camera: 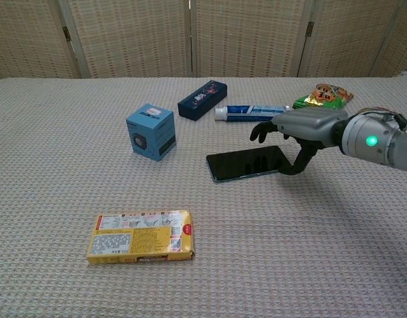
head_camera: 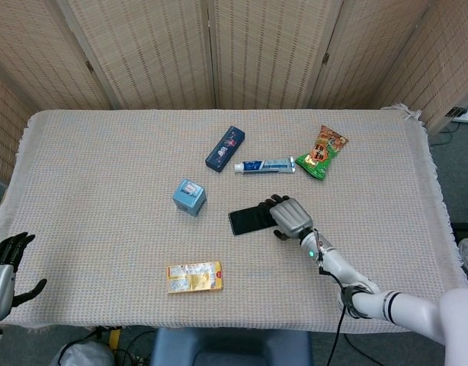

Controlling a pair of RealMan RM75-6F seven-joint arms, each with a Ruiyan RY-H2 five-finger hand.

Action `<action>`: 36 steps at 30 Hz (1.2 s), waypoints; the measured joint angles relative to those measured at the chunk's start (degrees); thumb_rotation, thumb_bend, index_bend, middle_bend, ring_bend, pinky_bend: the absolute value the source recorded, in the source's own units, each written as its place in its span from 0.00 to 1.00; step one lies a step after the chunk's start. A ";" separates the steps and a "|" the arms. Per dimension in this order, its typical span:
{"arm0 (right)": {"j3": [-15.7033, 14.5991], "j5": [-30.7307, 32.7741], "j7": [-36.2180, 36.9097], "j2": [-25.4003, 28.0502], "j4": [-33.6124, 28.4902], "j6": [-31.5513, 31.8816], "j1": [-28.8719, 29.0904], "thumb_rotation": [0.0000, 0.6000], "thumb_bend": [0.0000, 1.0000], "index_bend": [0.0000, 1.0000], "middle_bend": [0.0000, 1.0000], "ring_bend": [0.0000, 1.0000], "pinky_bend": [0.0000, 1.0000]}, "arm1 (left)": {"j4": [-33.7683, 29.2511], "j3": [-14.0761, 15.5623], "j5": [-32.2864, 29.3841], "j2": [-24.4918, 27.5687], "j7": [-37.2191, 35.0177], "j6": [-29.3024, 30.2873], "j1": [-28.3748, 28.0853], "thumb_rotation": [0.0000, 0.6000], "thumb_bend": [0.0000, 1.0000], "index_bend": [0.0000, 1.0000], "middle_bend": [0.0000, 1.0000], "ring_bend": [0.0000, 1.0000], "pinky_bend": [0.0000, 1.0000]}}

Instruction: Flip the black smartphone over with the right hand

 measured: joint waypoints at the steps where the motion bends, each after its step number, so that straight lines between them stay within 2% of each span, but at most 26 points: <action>1: -0.14 0.19 -0.19 -0.42 0.59 -0.09 0.26 1.00 0.25 0.20 0.20 0.12 0.25 | 0.04 -0.04 -0.05 0.00 -0.08 0.00 0.01 1.00 0.21 0.16 0.15 0.14 0.19; 9: -1.55 1.13 -2.13 -3.26 4.02 0.04 2.11 1.00 0.25 0.22 0.21 0.12 0.25 | 0.71 -0.23 -0.27 -0.15 -0.59 -0.08 0.08 1.00 0.21 0.16 0.15 0.14 0.19; 36: -2.95 3.52 -3.79 -7.93 9.57 0.69 4.64 1.00 0.28 0.32 0.28 0.13 0.25 | 2.23 -0.48 -0.69 -0.23 -2.48 0.58 0.99 1.00 0.21 0.16 0.15 0.14 0.19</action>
